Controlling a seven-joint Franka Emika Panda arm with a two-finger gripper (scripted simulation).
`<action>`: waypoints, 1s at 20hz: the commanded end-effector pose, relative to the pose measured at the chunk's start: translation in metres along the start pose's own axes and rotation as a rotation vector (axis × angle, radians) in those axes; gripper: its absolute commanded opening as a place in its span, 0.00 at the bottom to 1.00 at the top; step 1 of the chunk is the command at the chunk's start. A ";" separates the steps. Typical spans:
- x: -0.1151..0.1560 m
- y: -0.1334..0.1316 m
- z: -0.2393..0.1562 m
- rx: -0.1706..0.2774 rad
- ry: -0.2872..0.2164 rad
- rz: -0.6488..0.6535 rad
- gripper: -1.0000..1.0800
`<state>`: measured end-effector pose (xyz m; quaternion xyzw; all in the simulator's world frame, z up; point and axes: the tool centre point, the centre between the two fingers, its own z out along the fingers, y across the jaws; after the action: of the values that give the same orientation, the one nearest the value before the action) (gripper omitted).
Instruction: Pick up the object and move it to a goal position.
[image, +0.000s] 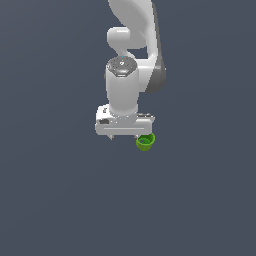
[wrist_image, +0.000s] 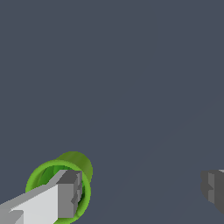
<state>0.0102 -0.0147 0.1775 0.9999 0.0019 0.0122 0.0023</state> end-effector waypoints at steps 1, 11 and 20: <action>0.000 0.000 0.000 0.000 0.000 0.000 0.62; 0.000 0.005 0.001 -0.007 -0.010 -0.017 0.62; -0.001 -0.006 0.009 -0.020 -0.049 -0.133 0.62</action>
<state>0.0101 -0.0116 0.1708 0.9984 0.0545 -0.0076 0.0115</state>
